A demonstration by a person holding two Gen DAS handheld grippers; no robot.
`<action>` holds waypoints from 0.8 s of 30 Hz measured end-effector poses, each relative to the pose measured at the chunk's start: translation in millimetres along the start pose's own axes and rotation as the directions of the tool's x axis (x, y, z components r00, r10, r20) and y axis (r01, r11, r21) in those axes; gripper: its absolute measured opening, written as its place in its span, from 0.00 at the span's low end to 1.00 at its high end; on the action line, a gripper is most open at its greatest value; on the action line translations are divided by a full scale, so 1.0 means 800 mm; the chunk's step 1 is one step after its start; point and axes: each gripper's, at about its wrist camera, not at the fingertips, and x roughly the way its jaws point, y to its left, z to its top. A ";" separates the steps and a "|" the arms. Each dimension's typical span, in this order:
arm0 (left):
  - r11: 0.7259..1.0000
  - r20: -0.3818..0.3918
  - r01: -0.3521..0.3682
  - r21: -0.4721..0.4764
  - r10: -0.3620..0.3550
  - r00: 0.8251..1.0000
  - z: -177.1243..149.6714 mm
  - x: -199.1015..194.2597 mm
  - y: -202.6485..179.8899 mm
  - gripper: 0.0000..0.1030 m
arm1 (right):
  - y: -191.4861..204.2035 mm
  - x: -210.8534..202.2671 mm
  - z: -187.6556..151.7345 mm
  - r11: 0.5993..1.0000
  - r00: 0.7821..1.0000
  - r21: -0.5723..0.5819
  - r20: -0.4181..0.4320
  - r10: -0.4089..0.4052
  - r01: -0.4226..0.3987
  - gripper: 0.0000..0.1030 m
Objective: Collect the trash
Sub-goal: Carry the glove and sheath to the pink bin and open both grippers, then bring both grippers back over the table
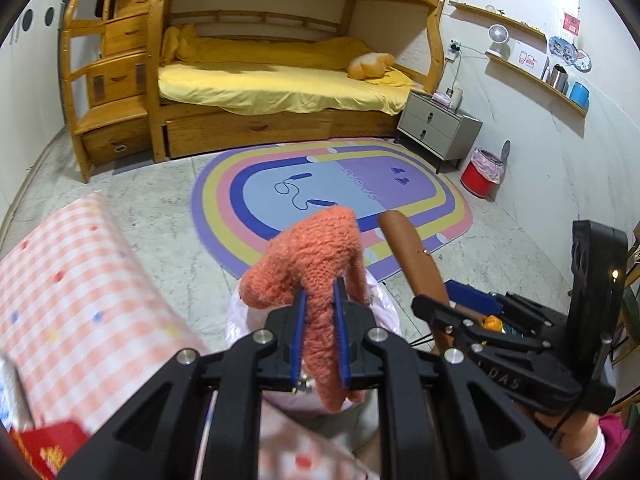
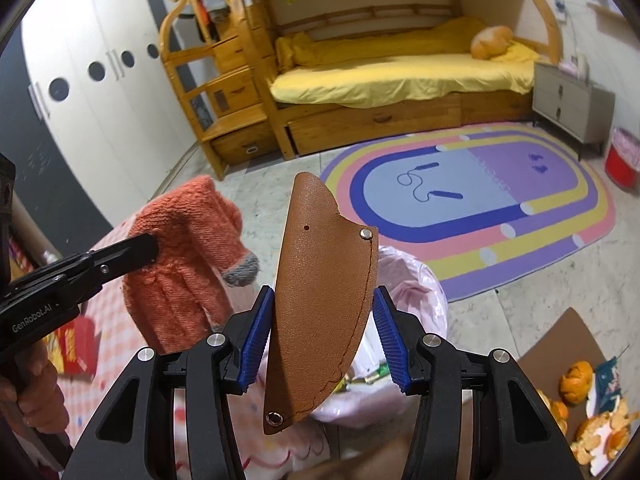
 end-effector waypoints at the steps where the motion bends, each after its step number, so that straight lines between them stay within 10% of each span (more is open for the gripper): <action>1: 1.000 -0.006 0.006 -0.003 -0.006 1.000 0.005 0.010 0.000 0.11 | -0.006 0.010 0.005 1.000 1.000 0.016 0.000 0.006 -0.006 0.50; 4: 1.000 -0.028 0.014 -0.014 -0.015 0.999 0.013 0.037 0.003 0.19 | -0.020 0.025 0.010 0.998 0.999 0.062 0.004 0.032 -0.032 0.52; 7: 0.999 -0.025 0.017 -0.034 -0.017 1.000 0.014 0.047 0.008 0.54 | -0.035 0.039 0.014 0.990 0.998 0.128 0.006 0.055 -0.055 0.61; 24: 0.968 0.027 -0.241 -0.063 0.243 0.970 -0.053 -0.096 0.031 0.56 | 0.053 -0.060 -0.013 0.998 0.998 -0.013 0.000 0.058 -0.058 0.61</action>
